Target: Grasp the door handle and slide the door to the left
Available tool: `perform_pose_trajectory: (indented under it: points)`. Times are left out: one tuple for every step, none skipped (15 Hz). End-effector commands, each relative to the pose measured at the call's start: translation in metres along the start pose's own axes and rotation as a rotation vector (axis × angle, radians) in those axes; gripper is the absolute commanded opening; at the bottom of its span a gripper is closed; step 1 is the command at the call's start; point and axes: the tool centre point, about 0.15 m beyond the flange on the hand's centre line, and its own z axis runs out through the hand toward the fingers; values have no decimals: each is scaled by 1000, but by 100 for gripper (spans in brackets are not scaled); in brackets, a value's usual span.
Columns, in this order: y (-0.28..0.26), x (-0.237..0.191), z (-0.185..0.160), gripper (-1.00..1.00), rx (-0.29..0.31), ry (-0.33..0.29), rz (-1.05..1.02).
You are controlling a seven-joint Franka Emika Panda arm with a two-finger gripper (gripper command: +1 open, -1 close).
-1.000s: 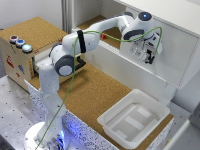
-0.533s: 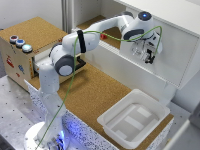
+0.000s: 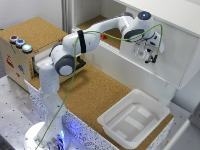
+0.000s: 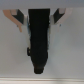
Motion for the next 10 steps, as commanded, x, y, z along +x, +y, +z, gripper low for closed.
perform_pose_trajectory:
  points:
    - [8,27,15,-100,54,-101,3]
    - [2,25,14,-100,67,-101,11]
    - [-3,23,14,-100,67,-101,10]
    - [-7,21,13,-100,77,-106,17]
    - [-13,20,13,-100,71,-105,20]
    - [-19,18,12,-100,78,-109,26]
    - [-26,17,12,-100,78,-109,29]
    - [-31,16,12,-100,80,-113,37]
    - [-36,15,11,-100,79,-111,45]
    - [-40,15,9,-100,80,-111,54]
